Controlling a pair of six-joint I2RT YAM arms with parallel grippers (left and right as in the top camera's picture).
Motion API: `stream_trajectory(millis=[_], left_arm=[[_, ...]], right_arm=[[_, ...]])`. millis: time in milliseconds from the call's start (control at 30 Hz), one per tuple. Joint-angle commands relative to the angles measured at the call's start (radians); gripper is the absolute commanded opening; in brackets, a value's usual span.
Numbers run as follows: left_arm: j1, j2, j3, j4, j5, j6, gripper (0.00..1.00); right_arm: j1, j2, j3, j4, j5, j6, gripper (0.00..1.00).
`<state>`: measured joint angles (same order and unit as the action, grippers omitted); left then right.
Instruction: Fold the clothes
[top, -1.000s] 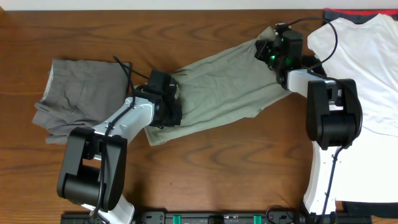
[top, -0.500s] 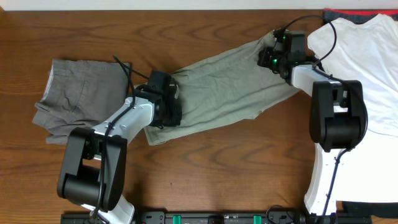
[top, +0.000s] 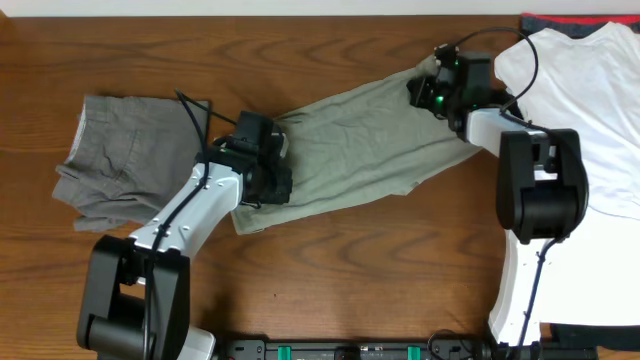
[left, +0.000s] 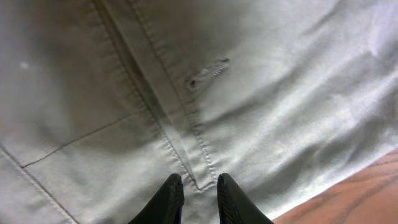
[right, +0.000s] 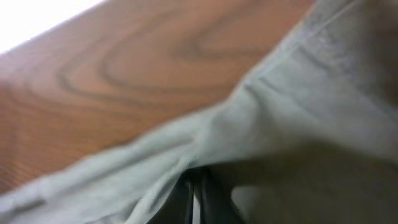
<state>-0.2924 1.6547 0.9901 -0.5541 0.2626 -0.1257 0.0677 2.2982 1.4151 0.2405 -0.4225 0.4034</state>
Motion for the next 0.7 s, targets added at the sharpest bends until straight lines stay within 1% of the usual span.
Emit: stream_trajectory(millis=[0, 100, 200, 267, 333, 400, 500, 567, 633, 667], left_arm=[[-0.008, -0.005, 0.002, -0.007, -0.006, 0.01, 0.22], [-0.008, -0.005, 0.003, -0.013, -0.006, 0.01, 0.22], [-0.008, -0.005, 0.003, -0.014, -0.013, 0.01, 0.22], [-0.008, -0.005, 0.003, -0.013, -0.014, 0.01, 0.22], [-0.008, -0.005, 0.003, -0.014, -0.021, 0.01, 0.22], [-0.008, -0.005, 0.003, -0.013, -0.021, 0.01, 0.22], [-0.007, -0.005, 0.003, -0.01, -0.02, 0.009, 0.22], [-0.007, -0.005, 0.003, -0.005, -0.02, -0.001, 0.22], [-0.008, -0.005, 0.003, 0.005, -0.02, -0.018, 0.19], [-0.008, -0.005, 0.002, 0.011, -0.02, -0.018, 0.15]], right_arm=[[0.031, 0.014, -0.003, 0.059, 0.087, 0.09, 0.06], [0.039, 0.014, -0.003, 0.126, 0.11, 0.09, 0.06], [0.031, -0.001, -0.003, 0.147, 0.032, 0.088, 0.05], [0.02, -0.031, -0.003, 0.111, -0.049, 0.059, 0.03], [0.013, -0.079, -0.003, 0.024, -0.128, 0.019, 0.02], [0.019, -0.146, -0.003, -0.115, -0.184, -0.063, 0.01], [0.052, -0.24, -0.003, -0.339, -0.182, -0.193, 0.02], [0.08, -0.284, -0.003, -0.453, -0.172, -0.257, 0.02], [0.111, -0.303, -0.003, -0.532, -0.129, -0.263, 0.04], [0.128, -0.303, -0.003, -0.56, -0.115, -0.263, 0.04]])
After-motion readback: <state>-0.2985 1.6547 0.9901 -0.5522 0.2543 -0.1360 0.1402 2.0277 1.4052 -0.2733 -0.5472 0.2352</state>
